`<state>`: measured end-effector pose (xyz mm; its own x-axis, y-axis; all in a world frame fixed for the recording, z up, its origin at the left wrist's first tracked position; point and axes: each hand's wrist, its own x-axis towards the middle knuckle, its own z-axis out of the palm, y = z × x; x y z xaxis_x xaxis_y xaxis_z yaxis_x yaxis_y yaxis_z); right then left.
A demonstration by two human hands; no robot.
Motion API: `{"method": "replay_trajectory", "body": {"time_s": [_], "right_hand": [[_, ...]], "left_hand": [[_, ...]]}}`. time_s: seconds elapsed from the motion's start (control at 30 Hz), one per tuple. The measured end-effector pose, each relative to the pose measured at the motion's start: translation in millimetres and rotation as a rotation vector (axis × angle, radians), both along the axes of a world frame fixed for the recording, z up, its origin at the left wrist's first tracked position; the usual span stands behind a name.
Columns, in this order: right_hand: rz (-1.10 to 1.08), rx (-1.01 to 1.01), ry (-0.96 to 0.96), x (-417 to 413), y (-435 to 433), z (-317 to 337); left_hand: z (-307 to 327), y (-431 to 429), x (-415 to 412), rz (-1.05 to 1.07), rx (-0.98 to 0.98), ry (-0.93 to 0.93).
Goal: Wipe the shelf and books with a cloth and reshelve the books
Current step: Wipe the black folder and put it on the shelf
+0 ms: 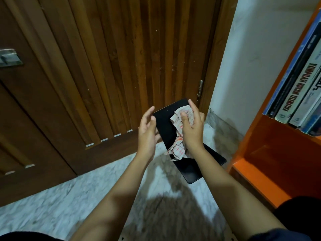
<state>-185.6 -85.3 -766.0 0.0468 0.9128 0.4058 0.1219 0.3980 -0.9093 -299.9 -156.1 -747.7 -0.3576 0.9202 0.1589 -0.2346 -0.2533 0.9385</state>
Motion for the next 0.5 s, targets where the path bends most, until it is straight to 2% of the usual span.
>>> {"method": "replay_trajectory", "body": {"time_s": [0.23,0.33,0.5], "right_hand": [[-0.144,-0.013,0.088,-2.8,-2.7,-4.9],[-0.211,0.053,0.114,-12.5,-10.4,-4.1],[-0.178,0.167,0.055,-27.1,-19.4,-1.0]], "left_hand": [[2.6,0.5,7.5,0.094,0.069,0.247],[9.3,4.4,9.4,0.113,0.114,0.293],[16.2,1.8,17.7,0.083,0.136,0.341]]}}
